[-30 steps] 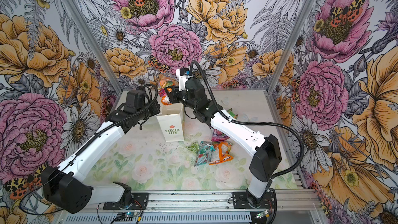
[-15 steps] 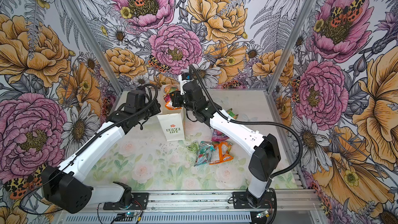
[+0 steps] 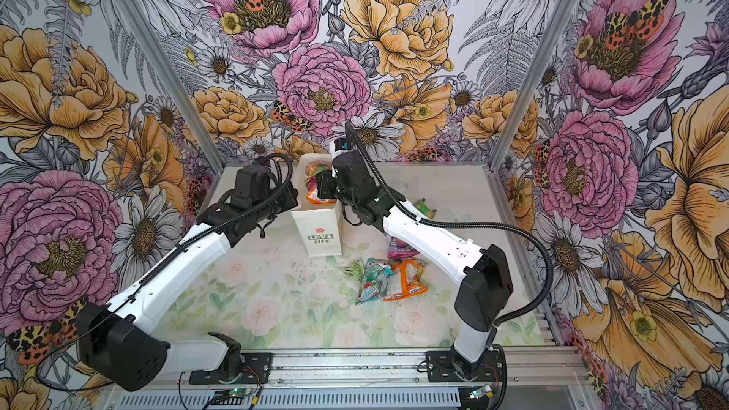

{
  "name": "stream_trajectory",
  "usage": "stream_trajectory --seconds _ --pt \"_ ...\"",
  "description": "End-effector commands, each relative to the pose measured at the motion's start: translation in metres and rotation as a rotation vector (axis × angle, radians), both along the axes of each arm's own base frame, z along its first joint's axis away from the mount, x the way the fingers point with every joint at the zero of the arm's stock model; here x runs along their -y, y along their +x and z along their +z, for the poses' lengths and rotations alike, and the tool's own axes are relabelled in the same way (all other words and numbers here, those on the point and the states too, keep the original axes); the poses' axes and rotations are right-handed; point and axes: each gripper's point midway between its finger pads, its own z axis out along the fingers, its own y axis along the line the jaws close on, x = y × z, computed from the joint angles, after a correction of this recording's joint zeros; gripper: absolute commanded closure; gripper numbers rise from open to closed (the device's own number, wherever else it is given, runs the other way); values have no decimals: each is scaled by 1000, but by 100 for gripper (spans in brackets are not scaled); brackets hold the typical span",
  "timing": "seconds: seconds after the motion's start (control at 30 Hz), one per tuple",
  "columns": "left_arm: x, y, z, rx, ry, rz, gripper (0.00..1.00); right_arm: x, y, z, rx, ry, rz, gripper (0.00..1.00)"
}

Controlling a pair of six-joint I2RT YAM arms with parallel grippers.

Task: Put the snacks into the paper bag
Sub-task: 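Lower the orange packet into the bag and open the right gripper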

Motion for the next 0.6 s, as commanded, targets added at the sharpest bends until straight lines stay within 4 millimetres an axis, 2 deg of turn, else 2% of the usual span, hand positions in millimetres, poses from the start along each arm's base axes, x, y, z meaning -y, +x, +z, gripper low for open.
stream_trajectory --seconds 0.0,0.3,0.57 --pt "0 4 4 27 -10 30 100 -2 3 25 52 31 -21 77" --pt "3 4 -1 18 -6 26 100 0 5 21 48 2 -40 74" --pt "5 5 -1 18 -7 21 100 2 8 17 46 -17 -63 66"
